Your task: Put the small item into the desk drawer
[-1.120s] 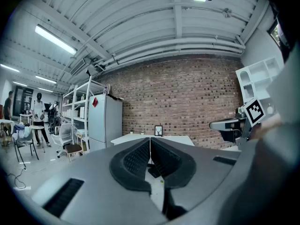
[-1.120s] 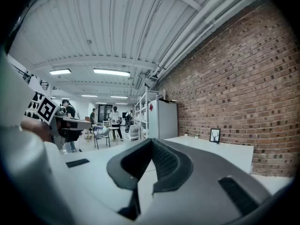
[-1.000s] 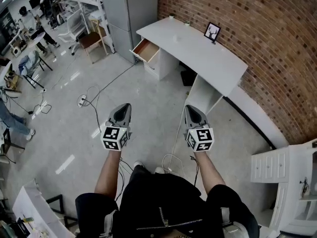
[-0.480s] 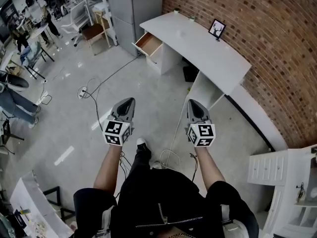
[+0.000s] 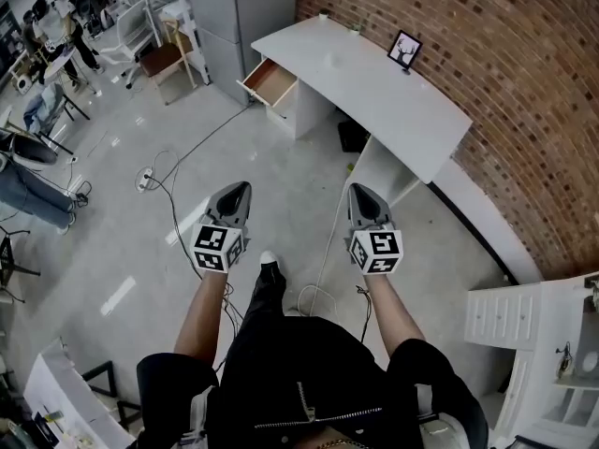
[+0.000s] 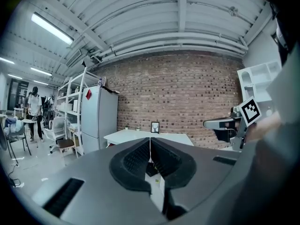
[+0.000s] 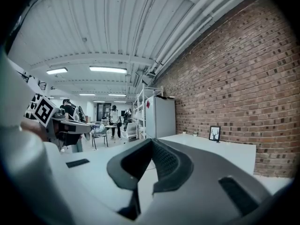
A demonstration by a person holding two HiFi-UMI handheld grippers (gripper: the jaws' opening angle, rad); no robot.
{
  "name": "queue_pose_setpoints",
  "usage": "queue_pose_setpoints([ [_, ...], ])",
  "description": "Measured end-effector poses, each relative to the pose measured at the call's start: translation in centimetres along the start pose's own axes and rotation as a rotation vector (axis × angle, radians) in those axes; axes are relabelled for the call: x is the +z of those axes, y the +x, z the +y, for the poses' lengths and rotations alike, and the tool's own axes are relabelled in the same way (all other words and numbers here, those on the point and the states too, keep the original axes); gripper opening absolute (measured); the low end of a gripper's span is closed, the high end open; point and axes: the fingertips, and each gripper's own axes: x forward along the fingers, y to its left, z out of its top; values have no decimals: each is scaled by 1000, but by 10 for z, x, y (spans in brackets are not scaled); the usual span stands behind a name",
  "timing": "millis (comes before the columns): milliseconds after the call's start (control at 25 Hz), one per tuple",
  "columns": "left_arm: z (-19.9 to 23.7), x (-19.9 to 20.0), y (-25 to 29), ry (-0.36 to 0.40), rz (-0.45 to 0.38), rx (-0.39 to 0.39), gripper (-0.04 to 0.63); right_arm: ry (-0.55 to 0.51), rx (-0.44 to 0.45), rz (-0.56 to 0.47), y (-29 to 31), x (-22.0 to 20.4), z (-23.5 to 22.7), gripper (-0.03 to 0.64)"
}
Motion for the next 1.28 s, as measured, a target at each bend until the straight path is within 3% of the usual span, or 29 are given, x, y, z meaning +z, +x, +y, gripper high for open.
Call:
queue_pose_setpoints([
  [360,60,9,90,4,18,-58,21,20,-38,30,92,-1,-23,6],
  [800,148,36,206,9,-8,-131,21,2,-82,8,229,31,-50,6],
  [1280,211,41,269,-3,1,-146,21,-3,-86,5,323,44,-61,6],
])
